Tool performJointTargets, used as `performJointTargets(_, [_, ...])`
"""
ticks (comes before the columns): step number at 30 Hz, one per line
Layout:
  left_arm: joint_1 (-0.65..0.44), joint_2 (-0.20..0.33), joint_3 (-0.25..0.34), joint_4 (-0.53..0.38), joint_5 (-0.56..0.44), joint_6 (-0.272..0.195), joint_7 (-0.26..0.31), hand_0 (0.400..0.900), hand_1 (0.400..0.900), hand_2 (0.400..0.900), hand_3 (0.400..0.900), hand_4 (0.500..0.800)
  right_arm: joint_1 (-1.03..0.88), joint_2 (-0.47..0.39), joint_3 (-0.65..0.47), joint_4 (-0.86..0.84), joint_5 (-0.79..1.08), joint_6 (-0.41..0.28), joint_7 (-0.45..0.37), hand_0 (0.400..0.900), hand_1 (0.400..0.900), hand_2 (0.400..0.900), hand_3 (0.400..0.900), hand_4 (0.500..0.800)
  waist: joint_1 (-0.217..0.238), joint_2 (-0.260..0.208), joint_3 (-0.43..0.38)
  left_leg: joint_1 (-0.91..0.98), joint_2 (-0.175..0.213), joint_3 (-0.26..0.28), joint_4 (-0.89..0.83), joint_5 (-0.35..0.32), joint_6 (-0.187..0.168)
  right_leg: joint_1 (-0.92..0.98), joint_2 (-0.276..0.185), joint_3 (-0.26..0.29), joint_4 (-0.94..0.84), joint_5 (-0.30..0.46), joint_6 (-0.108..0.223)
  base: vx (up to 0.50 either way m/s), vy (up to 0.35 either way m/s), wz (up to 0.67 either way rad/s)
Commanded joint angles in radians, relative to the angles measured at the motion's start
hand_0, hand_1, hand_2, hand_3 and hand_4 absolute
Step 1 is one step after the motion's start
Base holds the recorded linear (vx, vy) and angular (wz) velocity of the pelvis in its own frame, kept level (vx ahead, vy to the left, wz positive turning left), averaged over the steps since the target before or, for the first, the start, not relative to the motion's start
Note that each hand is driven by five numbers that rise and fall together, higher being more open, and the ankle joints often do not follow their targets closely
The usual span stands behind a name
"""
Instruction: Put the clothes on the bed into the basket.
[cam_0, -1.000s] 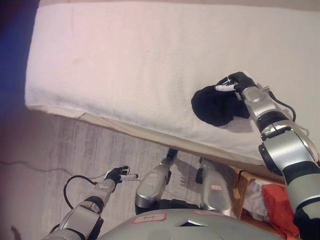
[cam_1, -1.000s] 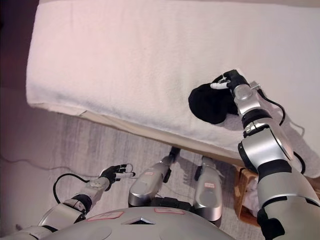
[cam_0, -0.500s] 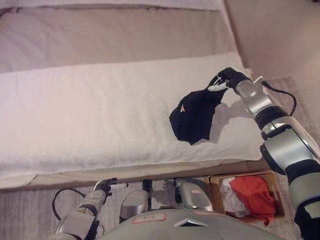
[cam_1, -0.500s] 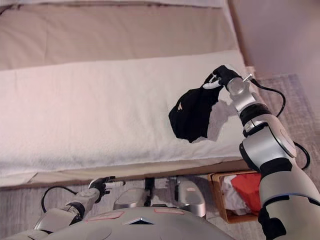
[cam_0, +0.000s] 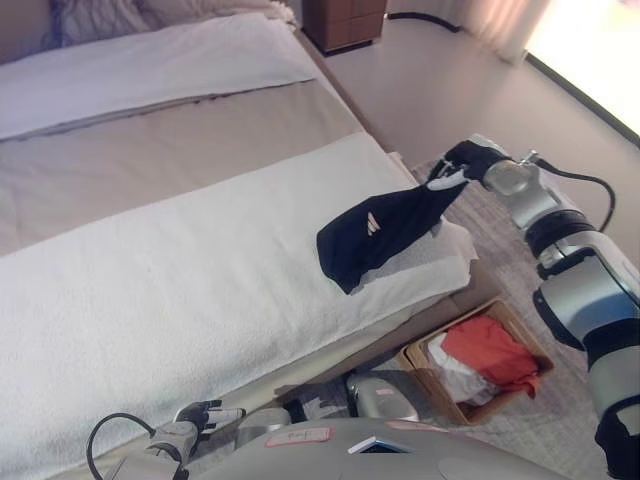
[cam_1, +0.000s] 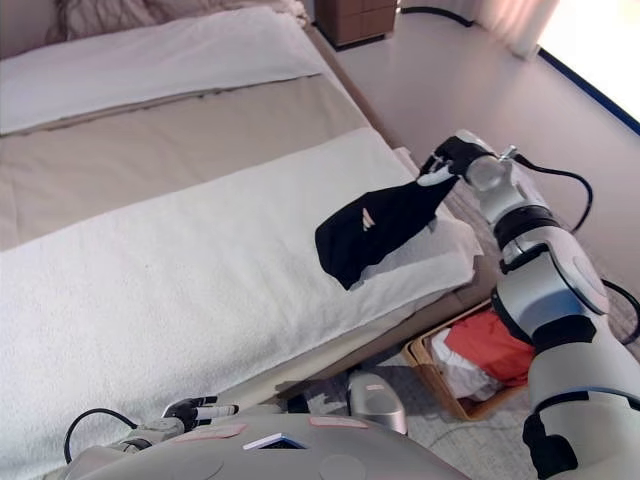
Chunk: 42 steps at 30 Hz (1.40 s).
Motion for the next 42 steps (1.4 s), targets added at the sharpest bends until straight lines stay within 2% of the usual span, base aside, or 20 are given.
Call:
performJointTargets(1, [0.004,0.072,-0.005,0.068,0.035,-0.004,-0.002,0.9,0.9,0.9,0.9,0.8,-0.213,-0.152,0.02,0.096,-0.026,-0.04,-0.049,0.4,0.4,0.4,0.4,0.5,-0.018,0.011,-0.016,-0.019,0.016,-0.036,0.086,-0.115,0.008,0.011,0.005,0.049,0.102,-0.027,0.016,-0.05,0.016,-0.34])
performJointTargets(9, [0.012,0.075,0.007,0.062,0.037,-0.004,-0.007,0.9,0.9,0.9,0.9,0.8,-0.229,-0.281,0.03,0.159,-0.074,-0.032,-0.043,0.4,0.4,0.4,0.4,0.5,-0.048,0.043,-0.003,-0.015,-0.005,0.012,0.108,-0.138,0.031,-0.016,0.004,0.081,0.099,0.008,0.045,-0.05,0.031,-0.34])
performJointTargets(10, [0.014,0.076,0.003,0.063,0.041,-0.003,-0.01,0.9,0.9,0.9,0.9,0.8,-0.228,-0.298,0.033,0.166,-0.079,-0.03,-0.042,0.4,0.4,0.4,0.4,0.5,-0.054,0.059,-0.005,-0.004,-0.005,0.001,0.104,-0.163,0.04,-0.008,0.003,0.071,0.094,-0.009,0.049,0.03,0.097,-0.07])
performJointTargets(18, [0.014,0.062,-0.008,0.062,0.06,-0.002,-0.013,0.9,0.9,0.9,0.9,0.8,-0.18,-0.386,0.017,0.185,-0.099,-0.029,-0.031,0.4,0.4,0.4,0.4,0.5,-0.076,0.07,0.001,0.001,-0.011,0.002,0.108,-0.169,0.043,-0.008,-0.004,0.066,0.093,-0.001,0.054,0.0,0.011,-0.02])
performJointTargets(26, [0.013,0.054,-0.012,0.064,0.068,0.0,-0.012,0.9,0.9,0.9,0.9,0.8,-0.115,-0.416,-0.022,0.191,-0.102,-0.026,-0.024,0.4,0.4,0.4,0.4,0.5,-0.083,0.081,0.01,0.0,-0.014,-0.003,0.109,-0.168,0.043,-0.009,-0.008,0.066,0.092,0.001,0.052,0.0,0.0,0.0])
performJointTargets(27, [0.009,0.054,-0.01,0.063,0.066,0.001,-0.01,0.9,0.9,0.9,0.9,0.8,-0.112,-0.416,-0.032,0.194,-0.105,-0.026,-0.038,0.629,0.629,0.629,0.629,0.638,-0.083,0.082,0.011,-0.001,-0.013,-0.005,0.109,-0.168,0.042,-0.01,-0.008,0.064,0.094,0.0,0.052,0.0,-0.009,0.05])
performJointTargets(28, [0.004,0.056,-0.01,0.06,0.067,0.0,-0.008,0.9,0.9,0.9,0.9,0.8,-0.094,-0.413,-0.04,0.192,-0.106,-0.028,-0.038,0.9,0.9,0.9,0.9,0.8,-0.082,0.083,0.012,-0.001,-0.014,-0.007,0.109,-0.167,0.041,-0.009,-0.009,0.062,0.093,0.0,0.051,0.0,-0.011,0.06])
performJointTargets(31, [0.001,0.056,-0.009,0.06,0.069,0.0,-0.003,0.9,0.9,0.9,0.9,0.8,-0.067,-0.41,-0.064,0.174,-0.094,-0.028,-0.044,0.9,0.9,0.9,0.9,0.8,-0.078,0.084,0.012,-0.003,-0.014,-0.012,0.104,-0.162,0.039,-0.01,-0.01,0.058,0.09,0.001,0.05,-0.02,-0.041,0.03])
performJointTargets(32, [-0.002,0.056,-0.007,0.059,0.068,-0.001,-0.003,0.9,0.9,0.9,0.9,0.8,-0.06,-0.409,-0.069,0.17,-0.093,-0.031,-0.043,0.9,0.9,0.9,0.9,0.8,-0.077,0.071,0.014,-0.015,-0.015,0.0,0.107,-0.138,0.032,-0.022,-0.01,0.068,0.094,0.02,0.045,-0.07,-0.09,0.05])
performJointTargets(42, [0.001,0.051,-0.009,0.058,0.065,0.0,-0.003,0.9,0.9,0.9,0.9,0.8,-0.035,-0.404,-0.08,0.162,-0.092,-0.032,-0.041,0.9,0.9,0.9,0.9,0.8,-0.053,0.056,0.015,-0.017,-0.007,-0.028,0.1,-0.13,0.024,-0.011,-0.016,0.04,0.093,0.007,0.036,0.0,-0.021,0.11])
